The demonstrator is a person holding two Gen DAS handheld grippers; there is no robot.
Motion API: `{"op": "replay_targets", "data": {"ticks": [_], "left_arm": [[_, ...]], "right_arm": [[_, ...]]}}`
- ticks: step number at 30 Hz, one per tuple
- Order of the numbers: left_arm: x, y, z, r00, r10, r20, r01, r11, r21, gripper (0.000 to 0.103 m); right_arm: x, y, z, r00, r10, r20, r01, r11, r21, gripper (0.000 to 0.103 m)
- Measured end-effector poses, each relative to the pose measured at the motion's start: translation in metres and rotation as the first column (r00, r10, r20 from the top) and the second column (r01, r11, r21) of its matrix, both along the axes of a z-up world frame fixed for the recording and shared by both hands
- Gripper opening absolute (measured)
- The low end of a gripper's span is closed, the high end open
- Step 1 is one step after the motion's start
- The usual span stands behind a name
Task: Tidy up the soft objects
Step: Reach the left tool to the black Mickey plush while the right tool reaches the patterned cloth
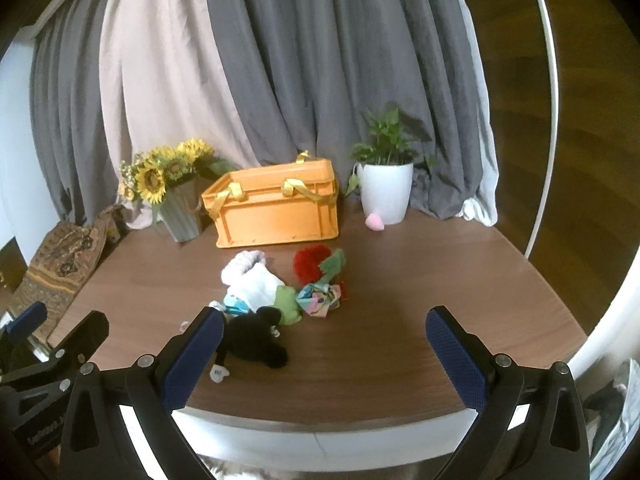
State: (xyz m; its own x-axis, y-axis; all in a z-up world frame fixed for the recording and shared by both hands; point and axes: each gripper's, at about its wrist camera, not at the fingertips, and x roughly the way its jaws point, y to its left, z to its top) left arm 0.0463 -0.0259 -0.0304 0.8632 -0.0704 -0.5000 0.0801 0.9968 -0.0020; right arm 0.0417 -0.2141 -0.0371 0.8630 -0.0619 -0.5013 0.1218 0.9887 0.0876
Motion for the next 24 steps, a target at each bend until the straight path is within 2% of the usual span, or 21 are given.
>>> {"op": "replay_targets", "data": {"ticks": [10,14,19,24], "left_arm": [[0.056,0.004,-0.018,0.996,-0.01,-0.089,0.007,0.999,-0.041,0.103],[0.064,-0.003,-0.031,0.993,-0.015,-0.121,0.012,0.999,-0.03,0.103],[0.079,-0.019,-0.049,0.984,0.033,-0.177,-0.036,0.999,-0.014,0.103],[0.09,-0.034,-0.064,0.971,0.115,-0.209,-0.117,0.993,0.0,0.103]], "right_arm": [[0.061,0.006,-0.013,0.998,0.027,-0.056,-0.029,0.999,-0.021,0.103],[0.08,0.005,-0.02,0.997,0.034,-0.069,-0.035,0.999,-0.024,0.103],[0.109,-0.005,-0.033,0.989,0.069,-0.129,-0.074,0.997,-0.032,0.103],[0.137,-0.016,-0.048,0.972,0.166,-0.165,-0.174,0.984,-0.03,0.103]]}}
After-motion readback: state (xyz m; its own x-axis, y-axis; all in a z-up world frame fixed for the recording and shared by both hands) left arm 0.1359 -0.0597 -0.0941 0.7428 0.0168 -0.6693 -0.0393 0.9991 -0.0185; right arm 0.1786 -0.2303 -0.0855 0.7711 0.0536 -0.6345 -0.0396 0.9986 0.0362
